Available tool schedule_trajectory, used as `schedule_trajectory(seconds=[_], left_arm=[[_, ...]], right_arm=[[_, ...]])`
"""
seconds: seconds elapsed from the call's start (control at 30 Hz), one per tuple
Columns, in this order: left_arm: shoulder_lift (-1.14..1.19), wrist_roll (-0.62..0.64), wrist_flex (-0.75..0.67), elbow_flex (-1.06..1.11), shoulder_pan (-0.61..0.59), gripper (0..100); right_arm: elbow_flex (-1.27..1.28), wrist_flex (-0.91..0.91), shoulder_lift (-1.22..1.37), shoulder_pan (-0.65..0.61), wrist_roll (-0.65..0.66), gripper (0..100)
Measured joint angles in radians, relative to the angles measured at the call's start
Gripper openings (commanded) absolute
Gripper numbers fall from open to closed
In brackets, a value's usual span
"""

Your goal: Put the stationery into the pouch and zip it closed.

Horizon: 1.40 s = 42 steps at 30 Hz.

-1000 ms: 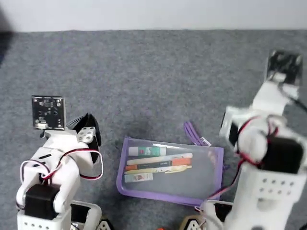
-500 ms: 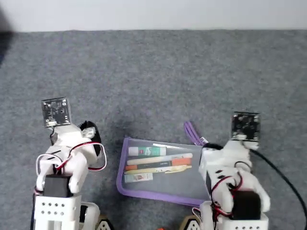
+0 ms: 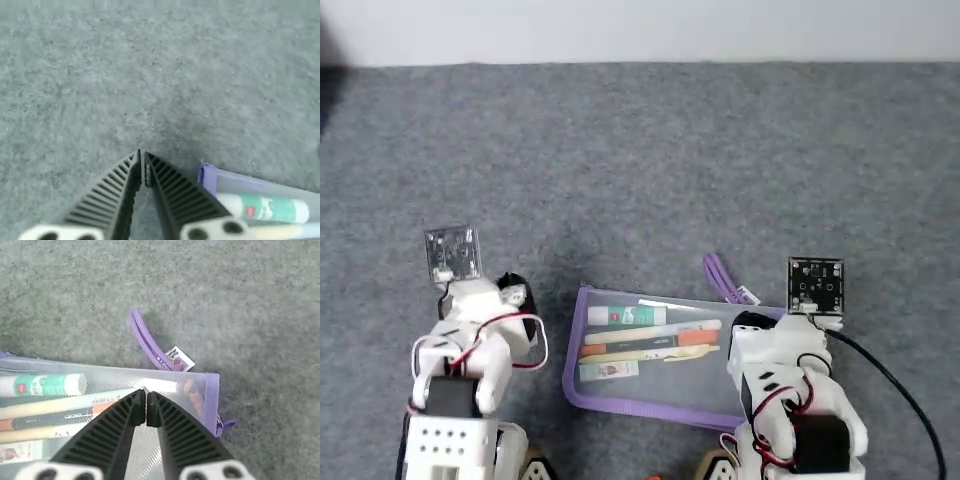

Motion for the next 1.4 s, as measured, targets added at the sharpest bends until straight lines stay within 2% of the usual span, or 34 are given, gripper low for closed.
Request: schedule_trajectory(seconds=[0.2, 0.27, 0.67, 0.93, 1.17, 1.4], left_arm=[[-0.370, -0.077, 0.098, 0.160, 0.068, 1], [-0.413, -0.100, 0.098, 0.190, 0.068, 1], [-0.384, -0.150, 0.078, 0.307, 0.077, 1], [-0.384, -0.172, 0.080, 0.307, 0.077, 1], [-0.384, -0.172, 0.195, 0.307, 0.077, 1], [-0.384, -0.172, 0.212, 0.307, 0.077, 1]], right_arm=[[0.008, 0.000, 0.000, 0.000, 0.000, 0.8], [0.012, 0.000, 0.000, 0.000, 0.000, 1.0], [0.184, 0.000, -0.003, 0.000, 0.000, 0.9], [0.345, -0.074, -0.025, 0.006, 0.000, 0.9], [0.419, -0.081, -0.121, 0.008, 0.000, 0.9], [0.427, -0.081, -0.144, 0.008, 0.000, 0.9]])
